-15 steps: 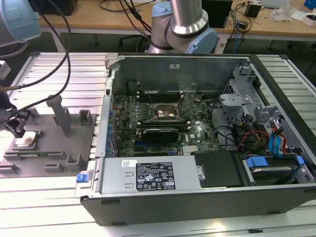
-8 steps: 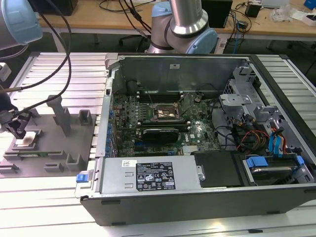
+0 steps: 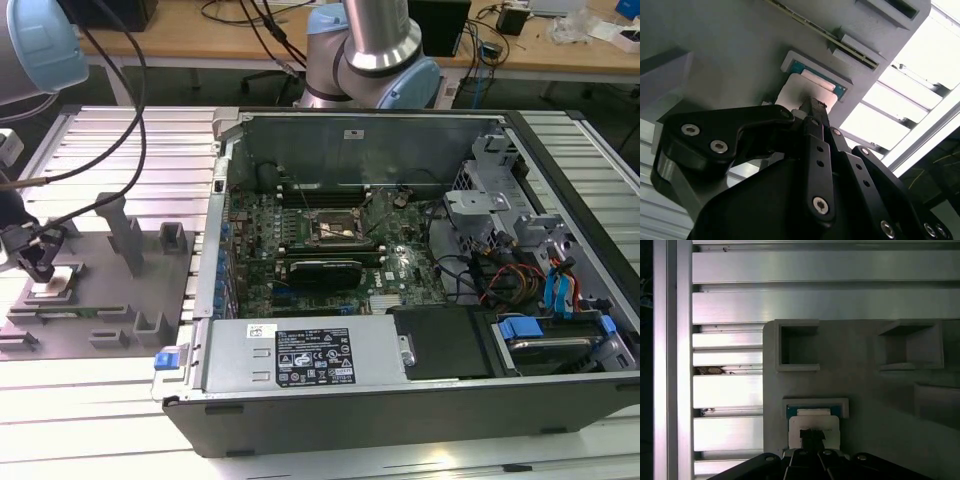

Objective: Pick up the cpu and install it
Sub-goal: 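Pick up the cpu and move it towards the insertion slot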

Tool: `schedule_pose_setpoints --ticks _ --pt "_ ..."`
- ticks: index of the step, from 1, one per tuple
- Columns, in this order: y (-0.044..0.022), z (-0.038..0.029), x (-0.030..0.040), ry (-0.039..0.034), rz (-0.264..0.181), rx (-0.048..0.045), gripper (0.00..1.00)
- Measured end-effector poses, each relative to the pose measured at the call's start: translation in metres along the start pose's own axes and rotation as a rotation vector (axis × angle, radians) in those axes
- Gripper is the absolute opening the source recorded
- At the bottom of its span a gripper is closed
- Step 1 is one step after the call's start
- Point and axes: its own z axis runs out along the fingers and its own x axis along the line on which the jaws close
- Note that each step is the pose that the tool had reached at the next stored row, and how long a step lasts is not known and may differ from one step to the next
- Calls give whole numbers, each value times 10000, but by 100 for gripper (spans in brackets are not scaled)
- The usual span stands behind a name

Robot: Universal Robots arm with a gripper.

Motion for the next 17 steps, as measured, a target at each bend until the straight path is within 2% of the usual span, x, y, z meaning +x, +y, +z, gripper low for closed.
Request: schedule_pose_setpoints --ticks 3,10,11,12,14,16,17 --pt "-1 10 -1 -73 -4 -4 11" --pt "-1 10 0 -83 -4 -3 11" --pt "0 11 0 -85 -4 -4 11" --pt "-1 11 0 -85 -4 -4 16" --pt "0 11 0 -87 -4 -4 16" --pt "-1 11 0 -88 -4 -4 29" --pt "0 11 0 -89 -4 -4 42"
